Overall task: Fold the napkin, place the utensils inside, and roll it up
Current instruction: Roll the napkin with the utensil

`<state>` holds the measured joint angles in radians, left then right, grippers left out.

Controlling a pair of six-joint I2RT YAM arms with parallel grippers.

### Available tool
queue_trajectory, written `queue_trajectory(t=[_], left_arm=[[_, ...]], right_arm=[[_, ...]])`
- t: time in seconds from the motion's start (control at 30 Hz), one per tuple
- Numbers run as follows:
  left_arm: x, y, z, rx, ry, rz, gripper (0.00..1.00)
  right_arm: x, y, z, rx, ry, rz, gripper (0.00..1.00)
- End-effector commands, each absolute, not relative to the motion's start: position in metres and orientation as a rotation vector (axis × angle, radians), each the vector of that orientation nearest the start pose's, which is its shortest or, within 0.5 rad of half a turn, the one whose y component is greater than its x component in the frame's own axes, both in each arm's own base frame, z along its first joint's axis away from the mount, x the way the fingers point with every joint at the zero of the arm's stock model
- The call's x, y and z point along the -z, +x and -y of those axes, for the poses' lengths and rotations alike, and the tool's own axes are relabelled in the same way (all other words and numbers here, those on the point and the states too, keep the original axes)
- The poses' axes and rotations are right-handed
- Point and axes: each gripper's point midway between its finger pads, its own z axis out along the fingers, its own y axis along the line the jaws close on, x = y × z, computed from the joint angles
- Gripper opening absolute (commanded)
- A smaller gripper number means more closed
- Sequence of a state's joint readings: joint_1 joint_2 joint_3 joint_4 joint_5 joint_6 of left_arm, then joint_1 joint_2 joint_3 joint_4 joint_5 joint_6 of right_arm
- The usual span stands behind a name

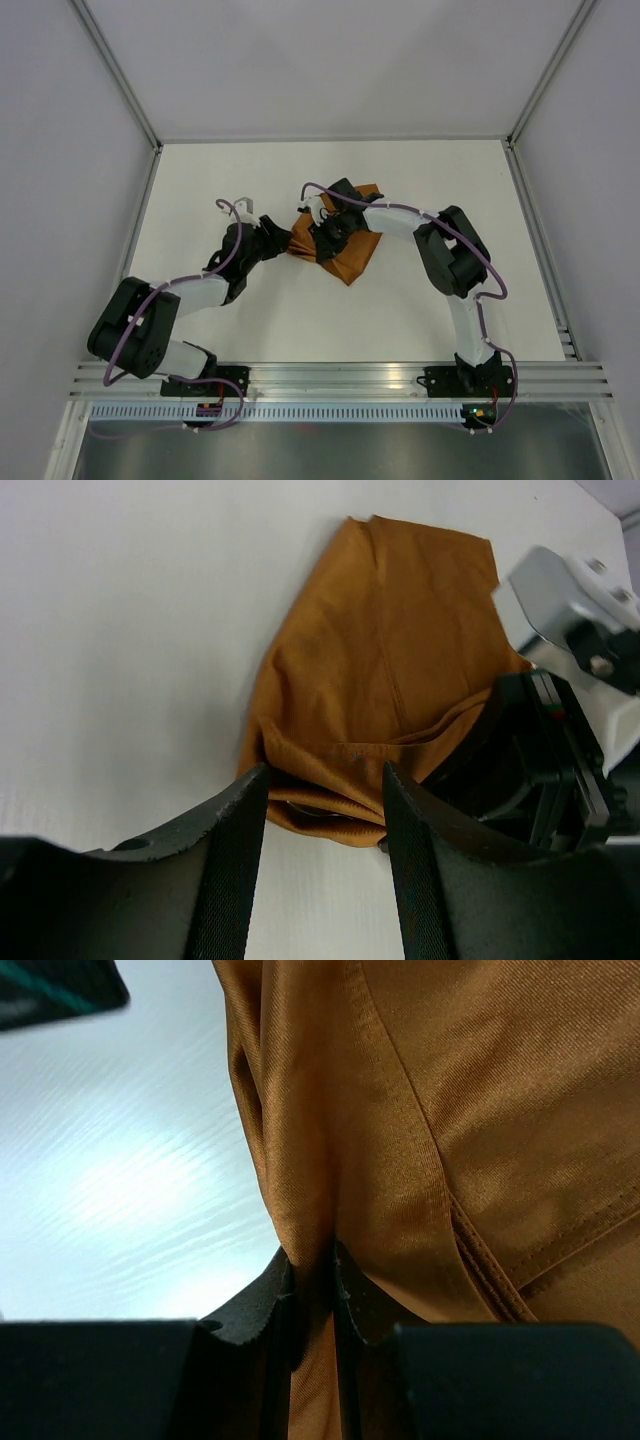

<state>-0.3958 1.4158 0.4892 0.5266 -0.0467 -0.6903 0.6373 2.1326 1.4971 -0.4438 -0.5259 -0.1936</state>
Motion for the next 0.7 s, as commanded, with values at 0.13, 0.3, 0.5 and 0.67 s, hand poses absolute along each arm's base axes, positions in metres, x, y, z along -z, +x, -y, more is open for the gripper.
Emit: queue_trajectory(t=[0.13,0.3,0.5,0.67], left_arm=[[-0.141,0.343,0.190,0.648,0.017,-1.722,0.56],[-0.148,0.317,0.225,0.584,0.339,-1.698,0.52],[-0.152,0.302,0.246,0.546,0.559,-1.661,0.55],[-0.164,0.296,0.253,0.460,0.759,-1.522,0.54]], right_arm=[[0.014,0.269,-0.314,-1.152,-1.397,-2.524,0.04],[0.022,0.258,-0.296,-1.234,-1.451,-2.566,0.04],[0.027,0.247,-0.281,-1.313,-1.527,-2.604,0.04],[0.027,0.241,-0.270,-1.342,-1.569,-2.627,0.04]])
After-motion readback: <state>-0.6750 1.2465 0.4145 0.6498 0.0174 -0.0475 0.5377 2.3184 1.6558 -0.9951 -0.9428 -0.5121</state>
